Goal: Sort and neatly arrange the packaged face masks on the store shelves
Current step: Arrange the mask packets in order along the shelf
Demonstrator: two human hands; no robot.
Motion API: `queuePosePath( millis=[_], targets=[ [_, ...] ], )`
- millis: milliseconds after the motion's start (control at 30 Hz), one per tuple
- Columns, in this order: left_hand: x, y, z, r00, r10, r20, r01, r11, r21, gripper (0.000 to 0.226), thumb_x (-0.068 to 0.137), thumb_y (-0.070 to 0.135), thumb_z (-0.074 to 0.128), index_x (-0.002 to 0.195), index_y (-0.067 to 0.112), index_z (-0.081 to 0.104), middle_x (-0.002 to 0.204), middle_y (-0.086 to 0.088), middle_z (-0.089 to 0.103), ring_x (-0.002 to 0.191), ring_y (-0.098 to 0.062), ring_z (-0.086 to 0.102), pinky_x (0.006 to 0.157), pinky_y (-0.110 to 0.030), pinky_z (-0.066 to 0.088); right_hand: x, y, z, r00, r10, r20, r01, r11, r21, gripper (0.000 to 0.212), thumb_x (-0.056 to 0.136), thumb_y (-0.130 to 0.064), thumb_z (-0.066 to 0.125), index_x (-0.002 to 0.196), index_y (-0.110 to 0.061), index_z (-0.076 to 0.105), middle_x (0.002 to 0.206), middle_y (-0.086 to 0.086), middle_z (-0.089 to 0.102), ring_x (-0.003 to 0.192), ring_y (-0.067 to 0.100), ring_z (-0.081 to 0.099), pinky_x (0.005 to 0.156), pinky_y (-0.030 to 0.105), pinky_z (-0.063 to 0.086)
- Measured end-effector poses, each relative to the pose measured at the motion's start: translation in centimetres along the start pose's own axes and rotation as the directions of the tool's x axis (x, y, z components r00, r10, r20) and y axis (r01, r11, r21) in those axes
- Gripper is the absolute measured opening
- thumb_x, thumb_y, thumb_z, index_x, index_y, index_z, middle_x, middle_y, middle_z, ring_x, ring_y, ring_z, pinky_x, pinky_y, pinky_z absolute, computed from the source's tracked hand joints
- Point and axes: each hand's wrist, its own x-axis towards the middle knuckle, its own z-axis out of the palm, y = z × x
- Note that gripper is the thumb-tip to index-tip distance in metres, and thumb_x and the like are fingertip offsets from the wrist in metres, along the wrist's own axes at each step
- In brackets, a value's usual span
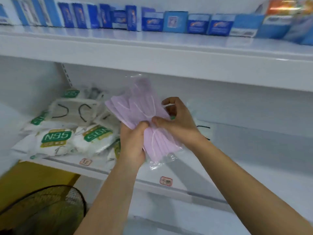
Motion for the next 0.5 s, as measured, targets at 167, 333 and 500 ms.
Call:
queuePosePath(
  millis=[167, 333, 500],
  targets=[
    [-7.5, -8.5, 12.2, 0.969, -0.164, 0.183, 0.152, 0.985, 0.080, 0.042, 0.087, -0.008, 0.069, 0.125, 0.012, 0.067, 0.105, -0.009, 0.078, 0.096, -0.027, 0.076, 0.075, -0.037, 0.063, -10.3, 5.6, -14.8, 0.958, 0.102, -0.268, -0.114, 0.993, -0.030, 0.045, 0.079, -0.025, 0.088, 0.115, -0.023, 0.060, 0.106, -0.012, 0.070, 0.091, 0.004, 0.070, 0.080, 0.033, 0.061],
    [-19.0, -18.7, 25.4, 0.824, -0.389, 0.412, 0.327, 0.920, 0.216, 0.038, 0.089, 0.001, 0.073, 0.125, 0.013, 0.068, 0.112, -0.014, 0.076, 0.104, -0.036, 0.074, 0.089, -0.056, 0.060, -24.5, 10.7, -31.0, 0.857, 0.141, -0.495, -0.226, 0.967, -0.116, 0.050, 0.081, -0.029, 0.083, 0.123, -0.030, 0.057, 0.115, -0.017, 0.067, 0.100, 0.006, 0.069, 0.083, 0.034, 0.057],
    [-29.2, -25.1, 36.4, 0.620, -0.582, 0.526, 0.509, 0.808, 0.295, 0.016, 0.082, 0.004, 0.060, 0.098, 0.006, 0.063, 0.095, -0.017, 0.062, 0.088, -0.032, 0.064, 0.081, -0.046, 0.055, -34.5, 12.7, -42.1, 0.589, 0.154, -0.793, -0.295, 0.955, -0.033, 0.049, 0.083, -0.016, 0.082, 0.124, -0.025, 0.057, 0.115, -0.012, 0.066, 0.093, -0.003, 0.067, 0.078, 0.026, 0.057]
  ],
)
